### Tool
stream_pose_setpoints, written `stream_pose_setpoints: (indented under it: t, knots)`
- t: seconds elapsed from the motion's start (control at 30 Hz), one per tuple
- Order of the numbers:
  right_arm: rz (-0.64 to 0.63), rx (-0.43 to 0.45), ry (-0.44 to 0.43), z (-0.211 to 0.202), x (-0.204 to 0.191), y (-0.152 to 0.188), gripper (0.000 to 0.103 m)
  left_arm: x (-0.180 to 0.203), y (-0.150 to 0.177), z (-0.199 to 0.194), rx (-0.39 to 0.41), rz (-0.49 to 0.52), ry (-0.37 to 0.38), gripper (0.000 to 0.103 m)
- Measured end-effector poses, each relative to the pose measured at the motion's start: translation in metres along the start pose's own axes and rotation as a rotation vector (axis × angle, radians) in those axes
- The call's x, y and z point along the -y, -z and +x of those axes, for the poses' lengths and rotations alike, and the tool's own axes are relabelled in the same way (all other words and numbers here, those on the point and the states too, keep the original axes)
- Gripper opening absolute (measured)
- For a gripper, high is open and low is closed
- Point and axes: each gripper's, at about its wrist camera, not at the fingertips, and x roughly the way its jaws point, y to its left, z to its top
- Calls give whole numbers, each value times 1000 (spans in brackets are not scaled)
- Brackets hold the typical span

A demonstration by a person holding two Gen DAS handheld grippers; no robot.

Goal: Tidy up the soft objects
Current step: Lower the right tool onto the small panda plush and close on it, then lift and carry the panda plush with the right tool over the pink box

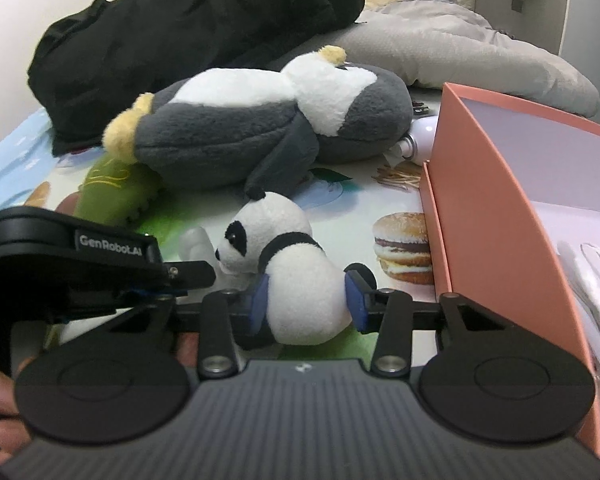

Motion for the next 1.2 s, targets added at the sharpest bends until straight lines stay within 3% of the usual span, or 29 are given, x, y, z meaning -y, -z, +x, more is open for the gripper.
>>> stream_pose_setpoints:
  t: [0.37, 0.73, 1.0, 1.2]
  knots:
    - [-16, 3, -1, -60, -15, 27, 45, -7, 40, -63, -42, 53, -23, 10]
    - [3, -56, -27, -116, -7, 64, 45, 6, 88, -114, -80, 142, -58, 10]
    - [23, -98, -23, -137, 9, 80, 46, 13, 119, -121, -129, 191, -66, 10]
    - [29, -137, -121, -138, 13, 89, 52, 15, 126, -121, -145, 224, -86, 10]
